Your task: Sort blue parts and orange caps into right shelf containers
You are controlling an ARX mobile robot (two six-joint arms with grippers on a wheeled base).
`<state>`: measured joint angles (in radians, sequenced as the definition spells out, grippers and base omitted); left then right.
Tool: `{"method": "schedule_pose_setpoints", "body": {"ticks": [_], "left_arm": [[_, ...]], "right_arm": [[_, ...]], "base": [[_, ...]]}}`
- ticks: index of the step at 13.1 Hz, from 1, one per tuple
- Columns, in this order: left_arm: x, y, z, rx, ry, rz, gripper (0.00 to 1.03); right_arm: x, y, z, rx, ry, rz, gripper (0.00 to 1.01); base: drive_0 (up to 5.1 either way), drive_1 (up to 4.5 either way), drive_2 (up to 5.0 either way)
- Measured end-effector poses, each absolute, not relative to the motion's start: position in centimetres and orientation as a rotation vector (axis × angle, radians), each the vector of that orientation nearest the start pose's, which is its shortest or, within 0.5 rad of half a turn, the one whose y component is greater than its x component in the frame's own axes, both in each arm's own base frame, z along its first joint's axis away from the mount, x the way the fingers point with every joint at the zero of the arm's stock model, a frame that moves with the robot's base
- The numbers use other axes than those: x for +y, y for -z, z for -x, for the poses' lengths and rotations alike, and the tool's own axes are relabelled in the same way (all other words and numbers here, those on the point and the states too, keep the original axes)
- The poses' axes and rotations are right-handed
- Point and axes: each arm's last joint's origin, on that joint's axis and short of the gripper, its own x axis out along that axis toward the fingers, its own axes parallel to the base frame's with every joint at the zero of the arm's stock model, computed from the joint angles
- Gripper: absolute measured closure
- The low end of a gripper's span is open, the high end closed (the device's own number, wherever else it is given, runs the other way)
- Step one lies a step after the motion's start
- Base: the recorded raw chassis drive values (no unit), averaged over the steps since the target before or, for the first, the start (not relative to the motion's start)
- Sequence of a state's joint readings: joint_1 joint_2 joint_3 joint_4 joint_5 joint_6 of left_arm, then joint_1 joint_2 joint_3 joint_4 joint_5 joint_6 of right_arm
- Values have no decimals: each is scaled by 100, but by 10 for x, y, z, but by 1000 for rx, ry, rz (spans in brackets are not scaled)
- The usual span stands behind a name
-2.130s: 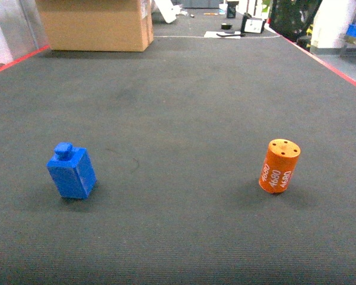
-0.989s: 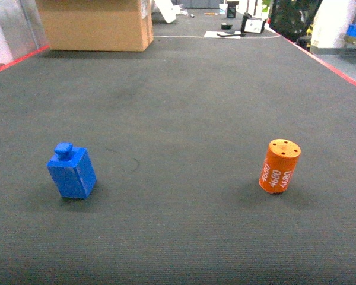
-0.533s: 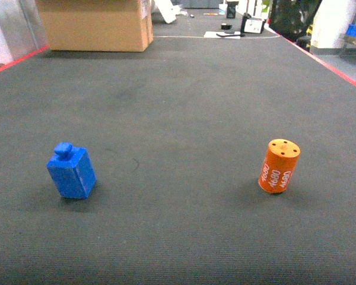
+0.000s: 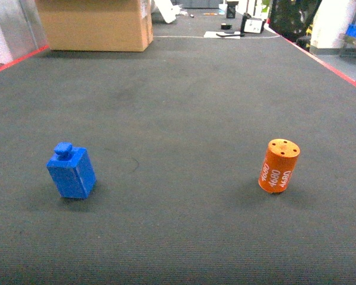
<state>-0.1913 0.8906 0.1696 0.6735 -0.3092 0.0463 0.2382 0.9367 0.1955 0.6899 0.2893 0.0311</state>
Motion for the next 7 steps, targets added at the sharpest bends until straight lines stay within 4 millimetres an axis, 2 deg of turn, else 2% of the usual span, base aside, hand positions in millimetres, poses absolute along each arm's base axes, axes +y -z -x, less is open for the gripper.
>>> {"method": "schedule_pose_setpoints", "body": {"ticks": [2,5,7], "left_arm": [[-30,-180,-204,104,-71,-26,5],[-34,-168,-250,209,-46,28,5],[-37,-155,-279,307,-16,60,5]], "right_arm": [[52,-181,-216,179,-3,7,3],[63,-165,-271,321,-21,-8,3],[73,-152,-317,422,-52,-65,3]], "base": [[0,0,0],[0,0,0],[0,0,0]]}}
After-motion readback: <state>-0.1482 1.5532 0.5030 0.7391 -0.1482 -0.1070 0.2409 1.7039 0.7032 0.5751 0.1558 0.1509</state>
